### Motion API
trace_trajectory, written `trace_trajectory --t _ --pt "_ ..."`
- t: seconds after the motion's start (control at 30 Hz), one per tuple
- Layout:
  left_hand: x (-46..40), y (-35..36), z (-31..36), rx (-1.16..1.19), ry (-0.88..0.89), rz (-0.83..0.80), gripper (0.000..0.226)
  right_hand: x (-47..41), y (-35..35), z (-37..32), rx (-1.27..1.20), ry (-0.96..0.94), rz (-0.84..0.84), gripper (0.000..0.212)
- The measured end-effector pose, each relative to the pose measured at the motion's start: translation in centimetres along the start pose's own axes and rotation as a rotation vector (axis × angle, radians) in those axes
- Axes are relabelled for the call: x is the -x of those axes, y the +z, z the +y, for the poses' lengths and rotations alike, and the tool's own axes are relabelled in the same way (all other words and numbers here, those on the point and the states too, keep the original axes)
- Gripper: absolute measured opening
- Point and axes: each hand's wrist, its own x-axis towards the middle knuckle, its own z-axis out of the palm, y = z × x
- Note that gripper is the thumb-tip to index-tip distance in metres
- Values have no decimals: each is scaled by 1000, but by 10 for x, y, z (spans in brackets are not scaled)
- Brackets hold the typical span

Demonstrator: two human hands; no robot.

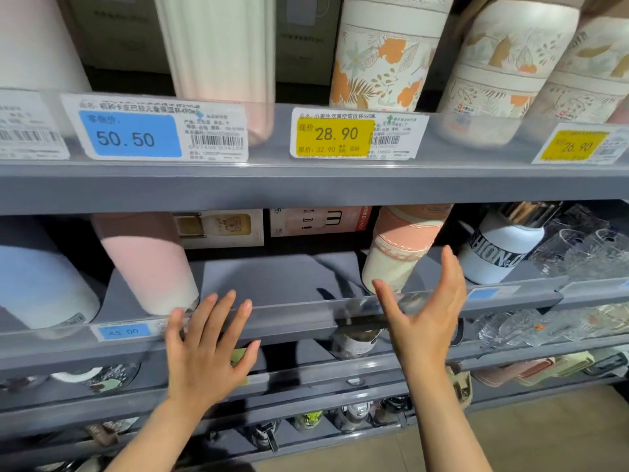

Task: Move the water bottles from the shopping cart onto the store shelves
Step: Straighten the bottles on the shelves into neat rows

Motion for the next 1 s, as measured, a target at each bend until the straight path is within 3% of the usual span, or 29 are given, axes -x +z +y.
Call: trace_trajectory --t 0.07,0.37,0.53,0.63,0.8,1.0 --pt "-1 -3 -1 9 -1 -32 59 13 2 -7 9 -68 -12 82" --pt "-3 -10 4 -1 -69 -103 61 39 12 -48 -150 -30 -216 63" --pt "-1 -23 -4 170 -41 -158 63 55 38 -82 -226 -32 -228 62" --pt "19 -38 -29 276 50 -127 55 69 66 -116 -273 -14 -283 66" --pt "57 -62 -99 232 -160 21 52 85 122 -182 -304 44 -348 85" --pt "89 -58 -176 162 -263 17 67 99 168 -221 -248 261 -341 104"
